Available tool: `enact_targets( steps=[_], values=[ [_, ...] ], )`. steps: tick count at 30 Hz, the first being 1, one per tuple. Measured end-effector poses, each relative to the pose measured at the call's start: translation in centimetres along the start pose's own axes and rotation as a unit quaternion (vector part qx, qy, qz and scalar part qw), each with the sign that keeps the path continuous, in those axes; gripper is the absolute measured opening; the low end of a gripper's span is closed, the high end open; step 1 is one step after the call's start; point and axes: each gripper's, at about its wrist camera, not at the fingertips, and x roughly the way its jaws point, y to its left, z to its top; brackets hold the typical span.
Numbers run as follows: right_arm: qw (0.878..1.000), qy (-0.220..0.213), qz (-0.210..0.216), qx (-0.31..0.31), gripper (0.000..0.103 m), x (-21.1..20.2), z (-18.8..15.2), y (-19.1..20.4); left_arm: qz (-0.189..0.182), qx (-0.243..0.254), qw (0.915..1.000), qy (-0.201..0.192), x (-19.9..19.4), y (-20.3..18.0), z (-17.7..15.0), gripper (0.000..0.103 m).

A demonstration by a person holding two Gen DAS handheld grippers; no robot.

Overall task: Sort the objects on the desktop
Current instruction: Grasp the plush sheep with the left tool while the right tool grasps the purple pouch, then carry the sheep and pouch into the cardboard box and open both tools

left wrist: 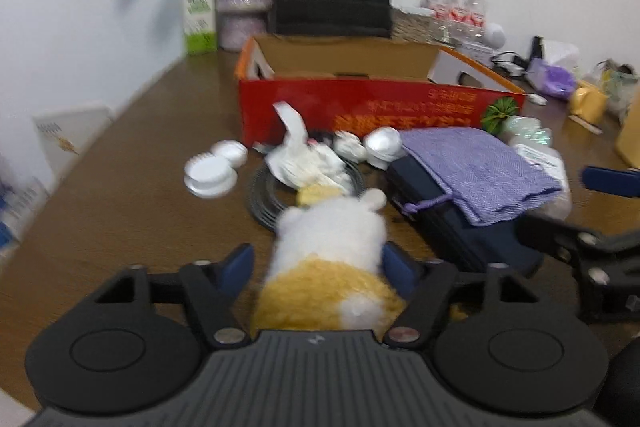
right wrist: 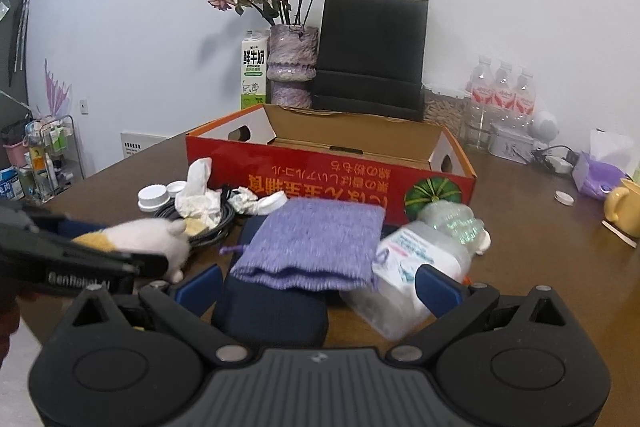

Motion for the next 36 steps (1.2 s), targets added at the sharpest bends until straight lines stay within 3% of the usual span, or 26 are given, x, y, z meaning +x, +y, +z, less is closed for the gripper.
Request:
enact_targets(
  steps=[11, 14, 17, 19, 24, 36],
  values=[
    [1.0, 0.015, 0.001, -0.008, 0.08, 3.8, 1.0, 0.5, -0.012, -0.044, 0.9981, -0.041, -1.1, 2.0, 1.1, 0.049],
    [1.0, 0.015, -0.001, -0.019, 0.069, 3.8, 1.0, 0.9, -0.014, -0.049, 0.9978, -0.043, -1.1, 2.3, 1.2, 0.049],
    [0.999, 0.016, -0.004, -0.032, 0.052, 3.7, 1.1, 1.3, -0.017, -0.051, 0.9976, -0.043, -0.9, 2.4, 1.1, 0.049],
    [0.999, 0.019, -0.003, -0.037, 0.035, 3.6, 1.0, 1.5, -0.017, -0.055, 0.9973, -0.044, -0.9, 2.4, 1.0, 0.049],
    [0.999, 0.005, 0.002, -0.034, 0.011, 2.9, 1.3, 1.2, -0.018, -0.057, 0.9967, -0.054, -1.6, 2.5, 0.9, 0.049],
    [0.996, -0.083, 0.024, -0.015, 0.007, -1.3, 4.3, 0.1, -0.03, -0.051, 0.9896, -0.131, -5.3, 1.6, 3.6, 0.047]
  ],
)
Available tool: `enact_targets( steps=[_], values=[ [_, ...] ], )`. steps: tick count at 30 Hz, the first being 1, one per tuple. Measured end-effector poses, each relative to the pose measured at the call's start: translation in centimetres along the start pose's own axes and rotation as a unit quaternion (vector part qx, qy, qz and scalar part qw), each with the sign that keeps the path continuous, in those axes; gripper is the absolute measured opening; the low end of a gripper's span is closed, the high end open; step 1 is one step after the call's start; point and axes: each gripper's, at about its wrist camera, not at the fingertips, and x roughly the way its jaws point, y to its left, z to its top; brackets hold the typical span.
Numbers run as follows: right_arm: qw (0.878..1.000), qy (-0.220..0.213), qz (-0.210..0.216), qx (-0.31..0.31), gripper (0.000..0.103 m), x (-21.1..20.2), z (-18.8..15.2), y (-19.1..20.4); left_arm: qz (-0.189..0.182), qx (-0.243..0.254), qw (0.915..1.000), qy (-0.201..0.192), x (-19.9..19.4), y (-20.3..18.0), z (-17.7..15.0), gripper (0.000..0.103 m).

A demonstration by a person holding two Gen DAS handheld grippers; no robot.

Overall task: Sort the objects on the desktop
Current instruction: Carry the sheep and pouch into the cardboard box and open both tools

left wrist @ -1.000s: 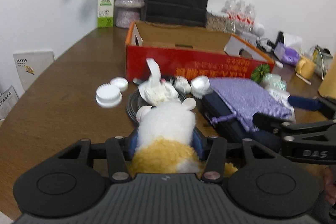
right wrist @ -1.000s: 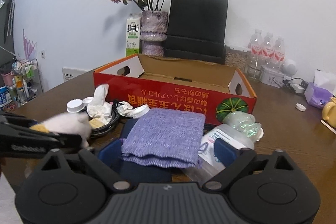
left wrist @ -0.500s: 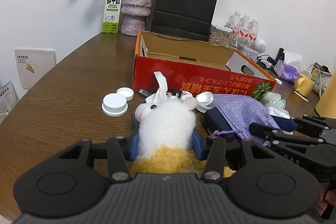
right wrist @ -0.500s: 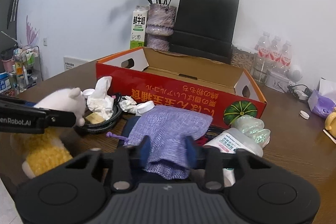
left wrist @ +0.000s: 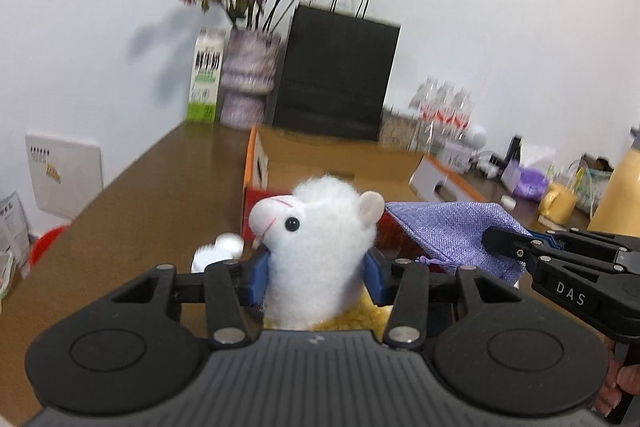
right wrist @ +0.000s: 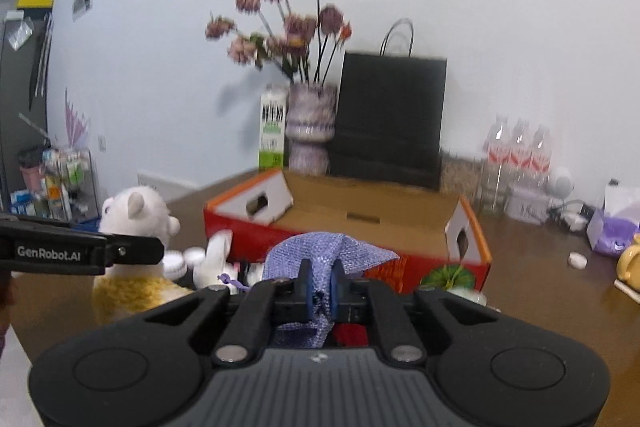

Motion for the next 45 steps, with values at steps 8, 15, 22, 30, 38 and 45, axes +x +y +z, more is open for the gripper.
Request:
enact_targets(
  steps=[8, 15, 22, 30, 38, 45],
  values=[
    [0.998, -0.05, -0.024, 0.007, 0.007, 1.6, 5.3, -3.2, -0.015, 0.002, 0.9981, -0.061, 2.4, -0.9, 6.7, 0.047],
    [0.999, -0.008, -0.045, 0.006, 0.007, 9.5, 10.0, -7.9, -0.017, 0.031, 0.9994, 0.001, 11.7, -2.1, 13.2, 0.047],
    [0.994, 0.094, -0.06, -0.005, 0.007, 20.2, 10.2, -11.6, 0.005, 0.037, 0.9896, 0.139, 24.1, -1.4, 14.3, 0.047],
    [0.983, 0.177, -0.046, 0.01, 0.007, 27.6, 7.5, -13.6, 0.049, 0.041, 0.9754, 0.211, 32.5, 0.6, 12.5, 0.047],
    [0.971, 0.233, -0.047, 0.039, 0.008, 29.5, 5.7, -14.6, 0.062, 0.067, 0.9669, 0.238, 34.4, 0.6, 11.5, 0.049],
    [0.953, 0.29, -0.062, 0.052, 0.016, 30.6, 4.8, -14.9, 0.091, 0.116, 0.9587, 0.243, 35.1, -1.0, 10.6, 0.057]
  ],
)
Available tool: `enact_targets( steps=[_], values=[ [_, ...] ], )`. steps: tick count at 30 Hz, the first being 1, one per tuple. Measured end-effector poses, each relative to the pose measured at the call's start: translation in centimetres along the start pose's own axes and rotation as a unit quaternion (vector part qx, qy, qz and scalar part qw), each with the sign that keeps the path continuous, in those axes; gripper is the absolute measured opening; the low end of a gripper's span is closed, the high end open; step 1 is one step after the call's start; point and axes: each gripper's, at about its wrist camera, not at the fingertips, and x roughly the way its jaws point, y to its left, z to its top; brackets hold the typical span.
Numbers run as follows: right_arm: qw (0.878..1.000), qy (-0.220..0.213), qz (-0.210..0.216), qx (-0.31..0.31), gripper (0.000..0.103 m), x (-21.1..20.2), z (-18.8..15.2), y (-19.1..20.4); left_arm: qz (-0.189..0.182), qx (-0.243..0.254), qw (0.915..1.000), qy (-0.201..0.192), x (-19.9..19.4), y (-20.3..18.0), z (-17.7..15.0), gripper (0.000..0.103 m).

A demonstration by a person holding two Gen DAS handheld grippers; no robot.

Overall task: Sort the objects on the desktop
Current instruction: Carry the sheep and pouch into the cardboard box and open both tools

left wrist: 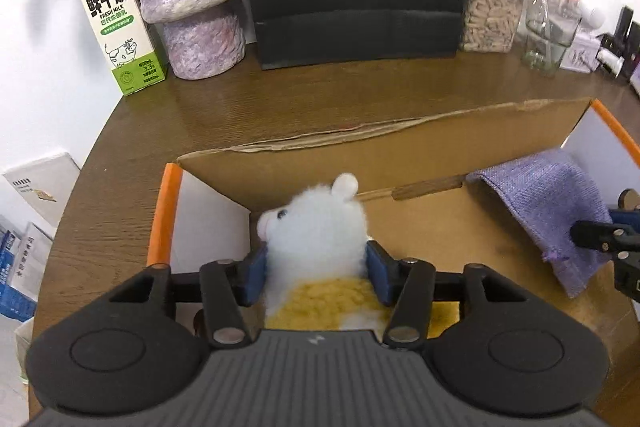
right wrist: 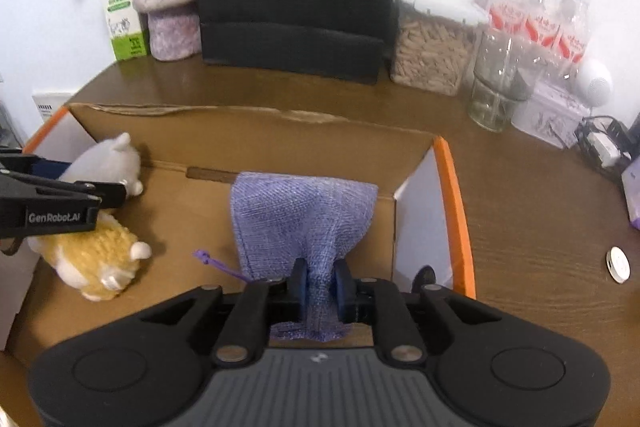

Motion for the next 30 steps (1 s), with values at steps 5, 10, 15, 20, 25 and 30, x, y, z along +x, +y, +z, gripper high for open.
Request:
enact_targets(
  steps=[5, 10, 15, 20, 25, 30],
  values=[
    [1.0, 0.009, 0.016, 0.014, 0.031, -0.4, -0.1, -0.4, 0.011, 0.011, 0.9992, -0.036, -1.4, -0.4, -0.1, 0.092],
    [0.998, -0.015, 0.049, 0.026, 0.096, -2.0, 0.0, -0.3, 0.012, 0.007, 0.9972, -0.074, -3.8, -0.6, -0.3, 0.103],
    [0.998, -0.047, 0.046, 0.023, 0.103, -4.5, -0.2, -0.1, 0.015, -0.01, 0.9954, -0.094, -6.1, -0.3, -0.7, 0.103],
    [0.997, -0.064, 0.04, 0.029, 0.103, -7.0, -0.5, -0.1, 0.018, -0.02, 0.9936, -0.11, -8.9, 0.2, -1.5, 0.103],
    [0.995, -0.089, 0.041, 0.034, 0.103, -10.2, -1.5, 0.0, 0.018, -0.023, 0.9909, -0.131, -11.9, 0.5, -2.8, 0.103],
    [0.992, -0.113, 0.041, 0.031, 0.103, -13.4, -2.9, 0.5, 0.011, -0.029, 0.9878, -0.153, -15.1, 0.9, -4.7, 0.103]
  ],
)
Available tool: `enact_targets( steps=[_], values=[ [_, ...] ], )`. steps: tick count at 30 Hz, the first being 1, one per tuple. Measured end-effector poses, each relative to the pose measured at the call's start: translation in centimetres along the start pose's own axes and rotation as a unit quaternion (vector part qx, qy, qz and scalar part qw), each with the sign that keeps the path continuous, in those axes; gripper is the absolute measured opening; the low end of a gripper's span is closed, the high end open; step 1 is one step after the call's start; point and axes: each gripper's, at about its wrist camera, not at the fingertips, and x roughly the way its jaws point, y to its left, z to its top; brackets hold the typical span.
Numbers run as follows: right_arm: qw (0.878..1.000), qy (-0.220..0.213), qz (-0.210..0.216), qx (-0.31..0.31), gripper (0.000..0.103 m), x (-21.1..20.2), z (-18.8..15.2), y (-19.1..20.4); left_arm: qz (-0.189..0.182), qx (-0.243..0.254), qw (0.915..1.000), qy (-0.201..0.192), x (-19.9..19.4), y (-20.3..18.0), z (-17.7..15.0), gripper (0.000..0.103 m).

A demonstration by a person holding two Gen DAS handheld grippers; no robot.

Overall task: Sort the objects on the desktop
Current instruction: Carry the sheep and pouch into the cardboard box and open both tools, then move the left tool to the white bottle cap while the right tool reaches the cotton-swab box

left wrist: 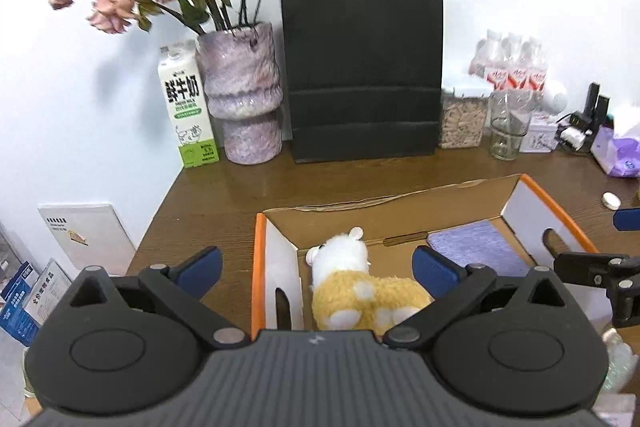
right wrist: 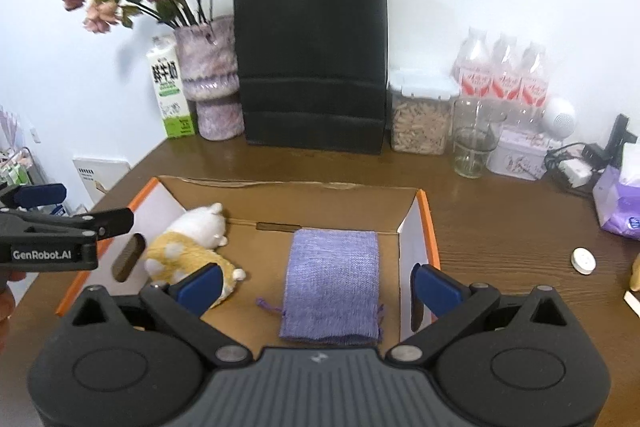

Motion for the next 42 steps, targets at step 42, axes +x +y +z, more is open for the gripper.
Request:
enact_targets(
  steps=[42],
  values=[
    [0.995, -0.101, -0.012, -0.008, 0.103, -14.1, -22.0, 1.1, 0.039, -0.08, 0.9938, -0.067, -15.7, 2.6, -21.0, 0.103]
  ],
)
